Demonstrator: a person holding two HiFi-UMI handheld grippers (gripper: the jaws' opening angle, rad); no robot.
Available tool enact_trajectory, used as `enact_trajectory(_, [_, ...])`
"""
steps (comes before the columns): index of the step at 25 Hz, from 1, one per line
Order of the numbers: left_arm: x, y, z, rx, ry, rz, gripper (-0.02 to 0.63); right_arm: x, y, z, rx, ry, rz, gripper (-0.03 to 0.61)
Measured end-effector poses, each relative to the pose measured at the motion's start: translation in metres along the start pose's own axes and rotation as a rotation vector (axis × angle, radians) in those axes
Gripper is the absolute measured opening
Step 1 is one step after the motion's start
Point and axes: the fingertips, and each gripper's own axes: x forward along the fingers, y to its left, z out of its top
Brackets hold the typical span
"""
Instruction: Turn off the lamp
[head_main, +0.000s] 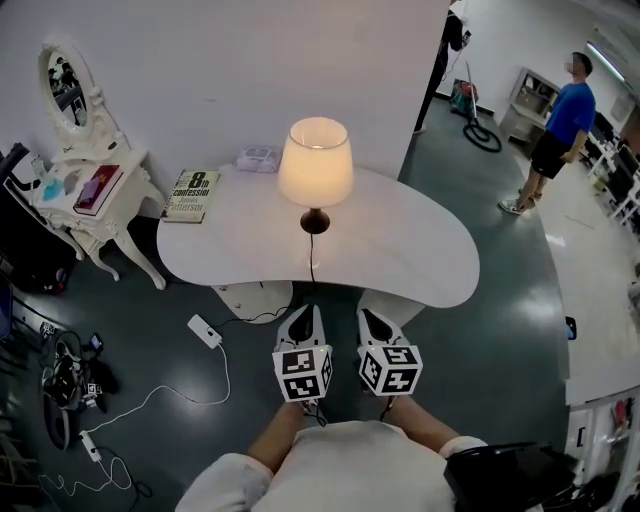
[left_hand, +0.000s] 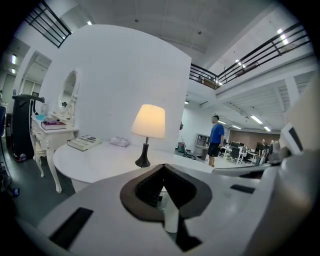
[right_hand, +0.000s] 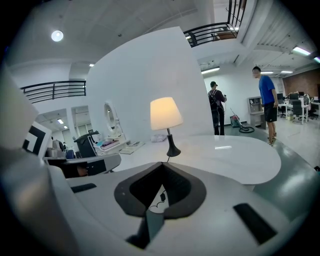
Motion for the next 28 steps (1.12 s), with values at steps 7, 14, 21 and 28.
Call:
enact_trajectory(7, [0.031,0.024,0.018,0.014,-0.005,-0.030,0.009,0.036,0.007,0.018,0.003,-0.018,-0.025,-0.002])
enact_trajectory(14, [0.050,0.039,0.020,0.017,0.021,-0.053,0.009,0.061,0.010,0.023,0.024,-0.006,-0.049,-0.002])
enact_trajectory(21, [0.066,0.048,0.021,0.016,0.034,-0.049,0.009,0.078,0.006,0.027,0.040,0.002,-0.049,-0.002])
enact_trajectory(28, [0.075,0.047,0.021,0.003,0.049,-0.013,0.009,0.087,-0.010,0.028,0.045,0.026,-0.037,-0.002])
